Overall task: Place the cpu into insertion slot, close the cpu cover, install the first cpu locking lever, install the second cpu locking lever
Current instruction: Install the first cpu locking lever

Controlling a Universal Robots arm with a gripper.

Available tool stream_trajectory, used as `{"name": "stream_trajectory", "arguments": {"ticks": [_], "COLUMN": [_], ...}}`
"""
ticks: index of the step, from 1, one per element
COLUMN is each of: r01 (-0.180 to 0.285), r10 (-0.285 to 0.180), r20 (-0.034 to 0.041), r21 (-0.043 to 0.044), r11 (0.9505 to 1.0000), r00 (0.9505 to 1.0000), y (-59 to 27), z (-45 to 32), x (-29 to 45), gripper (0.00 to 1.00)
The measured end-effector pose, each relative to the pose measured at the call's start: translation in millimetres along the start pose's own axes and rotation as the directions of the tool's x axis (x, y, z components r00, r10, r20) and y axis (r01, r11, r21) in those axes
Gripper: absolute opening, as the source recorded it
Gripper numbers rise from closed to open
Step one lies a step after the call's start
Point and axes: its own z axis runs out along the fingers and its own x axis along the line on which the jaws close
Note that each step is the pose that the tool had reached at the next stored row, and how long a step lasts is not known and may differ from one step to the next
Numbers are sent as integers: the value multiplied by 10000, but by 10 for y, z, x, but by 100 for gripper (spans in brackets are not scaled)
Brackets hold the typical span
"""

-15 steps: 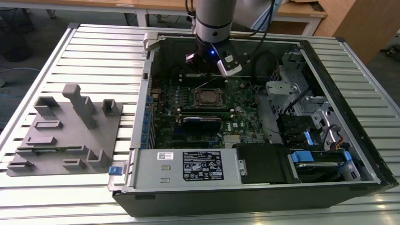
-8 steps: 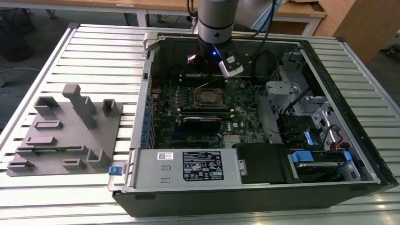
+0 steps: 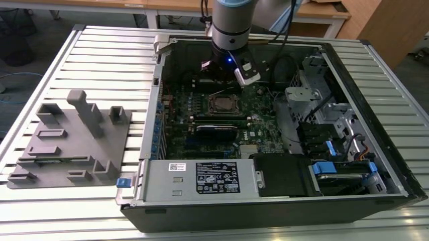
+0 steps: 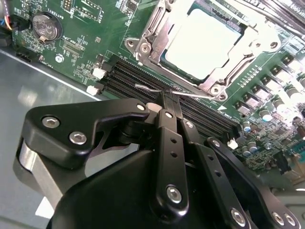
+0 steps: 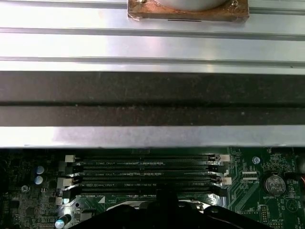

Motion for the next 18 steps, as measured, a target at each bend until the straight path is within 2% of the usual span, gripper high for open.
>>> {"name": "stream_trajectory", "arguments": {"ticks": [18], "r01": [-2], "r10": [2], "r20": [0], "r21": [2], "r11": [10000], "r00": [10000], "y": [-9], "z": [38], "x": [2], "gripper": [11]}}
